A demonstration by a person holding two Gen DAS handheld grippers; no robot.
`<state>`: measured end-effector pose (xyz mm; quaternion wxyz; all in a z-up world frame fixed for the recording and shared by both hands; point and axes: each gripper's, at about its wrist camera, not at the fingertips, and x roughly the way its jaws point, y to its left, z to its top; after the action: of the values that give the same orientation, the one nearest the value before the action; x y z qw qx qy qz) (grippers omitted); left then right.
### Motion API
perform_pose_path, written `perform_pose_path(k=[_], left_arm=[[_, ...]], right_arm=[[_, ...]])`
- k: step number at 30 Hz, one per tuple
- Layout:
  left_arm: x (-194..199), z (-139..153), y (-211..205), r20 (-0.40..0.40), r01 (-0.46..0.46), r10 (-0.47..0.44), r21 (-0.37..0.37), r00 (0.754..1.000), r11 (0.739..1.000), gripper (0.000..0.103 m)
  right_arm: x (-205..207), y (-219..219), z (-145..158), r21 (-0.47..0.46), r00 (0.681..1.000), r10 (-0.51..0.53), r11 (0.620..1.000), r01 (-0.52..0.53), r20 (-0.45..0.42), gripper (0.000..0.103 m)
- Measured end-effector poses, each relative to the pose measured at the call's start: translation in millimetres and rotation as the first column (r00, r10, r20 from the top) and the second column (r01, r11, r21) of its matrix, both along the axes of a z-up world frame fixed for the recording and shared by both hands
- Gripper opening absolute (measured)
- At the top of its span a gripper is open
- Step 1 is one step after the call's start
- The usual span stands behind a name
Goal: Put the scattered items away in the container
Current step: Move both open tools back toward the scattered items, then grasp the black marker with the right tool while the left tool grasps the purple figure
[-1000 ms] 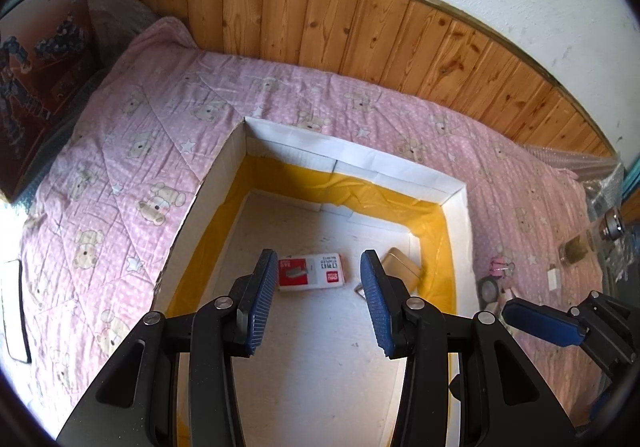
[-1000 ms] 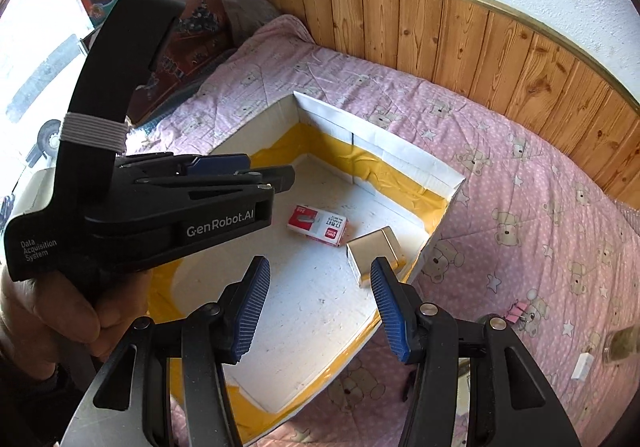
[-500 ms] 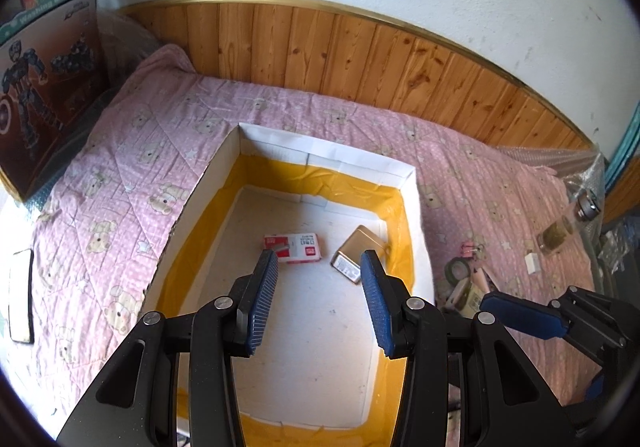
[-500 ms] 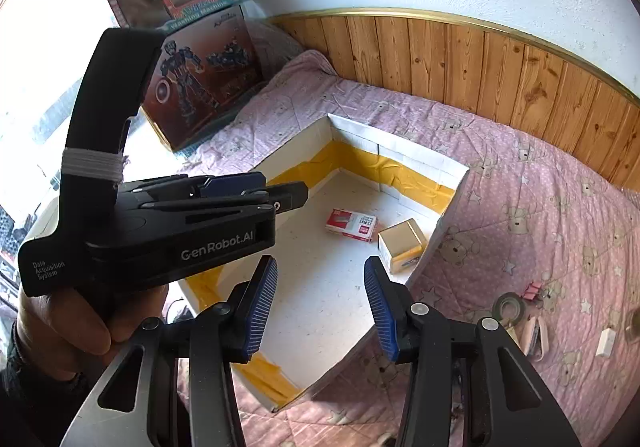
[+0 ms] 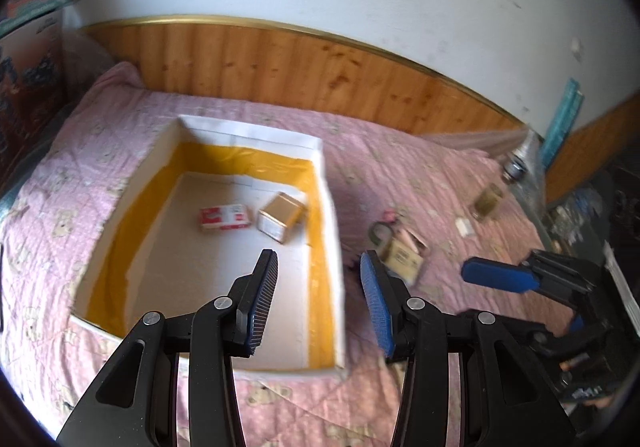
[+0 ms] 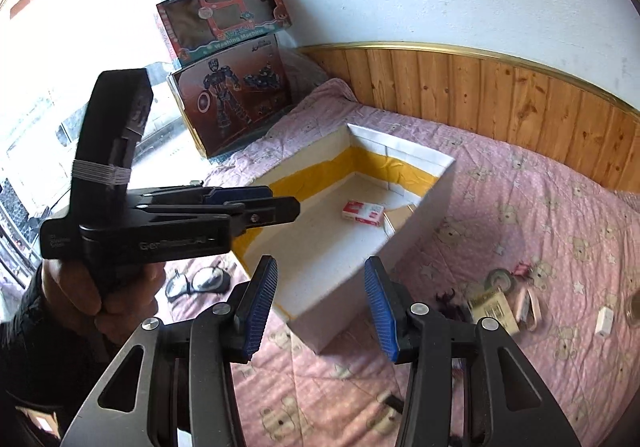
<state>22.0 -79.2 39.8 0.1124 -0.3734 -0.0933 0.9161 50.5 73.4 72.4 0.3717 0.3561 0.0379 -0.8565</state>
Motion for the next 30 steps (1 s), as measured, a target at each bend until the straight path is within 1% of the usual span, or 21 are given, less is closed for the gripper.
perform_pose_path(k=[3,5,7,10,12,14,15,17,18,21,24,25,26,27,28,29,30], left_arm=[[10,-8,34,-0.001,0.107,-0.107,-0.029,0.994,0.994,0.046],[14,-18,56,0.019,0.162,-0.161,-0.053,0.987,0.985,0.046],[14,-30,74,0.057,0.199,-0.196,-0.057,0.979,0.978,0.046],[9,-48,94,0.120,0.232,-0.225,-0.044,0.967,0.972,0.046],[4,-60,103,0.165,0.227,-0.220,-0.028,0.961,0.973,0.047],[-3,-73,108,0.206,0.210,-0.203,-0.011,0.957,0.978,0.047],[-6,-78,111,0.219,0.201,-0.194,-0.007,0.956,0.980,0.048],[-16,-87,115,0.246,0.179,-0.174,0.004,0.954,0.984,0.049],[-21,-90,117,0.257,0.169,-0.167,0.014,0.952,0.986,0.049],[-38,-103,122,0.289,0.125,-0.133,0.046,0.948,0.991,0.052],[-55,-115,126,0.311,0.080,-0.096,0.062,0.946,0.995,0.054],[-60,-119,127,0.320,0.063,-0.080,0.064,0.944,0.996,0.055],[-67,-125,126,0.331,0.039,-0.059,0.067,0.942,0.997,0.055],[-72,-130,124,0.341,0.017,-0.040,0.072,0.939,0.997,0.056],[-78,-135,122,0.352,-0.008,-0.021,0.081,0.936,0.997,0.056],[-83,-140,120,0.362,-0.029,-0.005,0.088,0.932,0.996,0.056],[-89,-146,118,0.374,-0.056,0.016,0.098,0.927,0.994,0.056]], right_arm=[[9,27,-21,0.002,0.998,-0.047,0.999,0.047,0.030,0.047],[11,45,-40,0.018,0.994,-0.091,0.996,0.090,0.057,0.047],[12,63,-62,0.046,0.987,-0.132,0.991,0.129,0.088,0.047],[16,82,-98,0.097,0.977,-0.159,0.984,0.146,0.141,0.047],[18,87,-121,0.153,0.972,-0.170,0.977,0.145,0.164,0.048],[17,84,-139,0.229,0.971,-0.167,0.965,0.125,0.173,0.048],[18,81,-144,0.259,0.975,-0.154,0.960,0.109,0.159,0.048],[20,73,-152,0.312,0.985,-0.121,0.947,0.079,0.119,0.052],[21,70,-156,0.336,0.989,-0.109,0.939,0.069,0.101,0.053],[19,66,-169,0.382,0.992,-0.093,0.923,0.055,0.083,0.053],[15,68,-180,0.417,0.991,-0.095,0.908,0.048,0.093,0.052],[13,70,-182,0.412,0.989,-0.099,0.910,0.047,0.106,0.047],[12,73,-182,0.396,0.987,-0.102,0.917,0.046,0.121,0.038],[11,75,-181,0.391,0.986,-0.106,0.919,0.048,0.129,0.033],[10,78,-180,0.386,0.984,-0.110,0.921,0.049,0.137,0.021],[8,82,-180,0.371,0.981,-0.116,0.927,0.051,0.153,0.016],[7,86,-180,0.351,0.978,-0.122,0.935,0.055,0.171,0.015]])
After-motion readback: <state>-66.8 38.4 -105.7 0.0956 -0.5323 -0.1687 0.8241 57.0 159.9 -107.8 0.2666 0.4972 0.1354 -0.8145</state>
